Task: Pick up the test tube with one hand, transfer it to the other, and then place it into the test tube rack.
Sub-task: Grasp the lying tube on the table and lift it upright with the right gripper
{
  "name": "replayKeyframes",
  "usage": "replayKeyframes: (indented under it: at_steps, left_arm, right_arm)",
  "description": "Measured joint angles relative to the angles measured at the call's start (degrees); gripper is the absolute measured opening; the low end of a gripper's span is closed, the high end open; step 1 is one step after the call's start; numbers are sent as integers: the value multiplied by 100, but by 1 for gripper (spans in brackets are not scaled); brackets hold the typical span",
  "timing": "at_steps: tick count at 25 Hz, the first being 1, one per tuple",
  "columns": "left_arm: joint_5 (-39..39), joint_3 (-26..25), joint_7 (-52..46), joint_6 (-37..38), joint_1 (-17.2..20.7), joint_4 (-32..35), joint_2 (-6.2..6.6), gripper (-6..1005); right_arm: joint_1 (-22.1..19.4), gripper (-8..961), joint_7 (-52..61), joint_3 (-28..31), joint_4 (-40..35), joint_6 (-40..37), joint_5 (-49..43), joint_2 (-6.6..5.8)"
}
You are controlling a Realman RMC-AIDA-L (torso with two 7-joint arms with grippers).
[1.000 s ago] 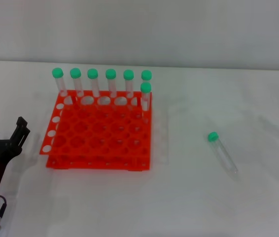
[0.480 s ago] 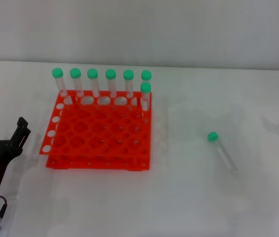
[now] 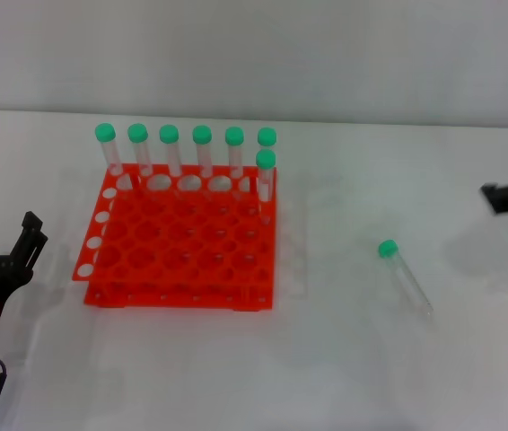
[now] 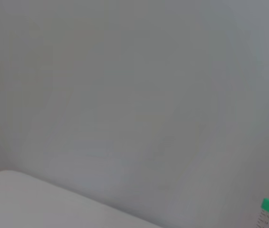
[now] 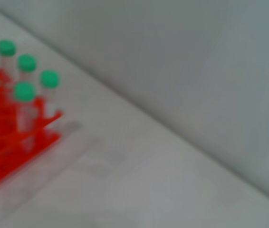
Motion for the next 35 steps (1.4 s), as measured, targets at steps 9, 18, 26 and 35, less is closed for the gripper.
replayKeyframes:
  at_steps: [9,18,26,35]
  left_arm:
    - [-19,-40,0,-11,17,3,0,854]
    - [-30,-43,0,-13,-17,0,5,847]
    - [-44,-43,-6,-13,15,2,-2,840]
    - [-42,-33,-9,4,-18,0,0,833]
  right_arm:
    - [39,821,488,-1147,315,22,-87,12]
    - [450,816,1075,-1618,1656,-573,-38,64]
    - [474,811,1378,-1669,2093,-1062,133,60]
    - [759,788,1534,-1848,2533,-1049,114,64]
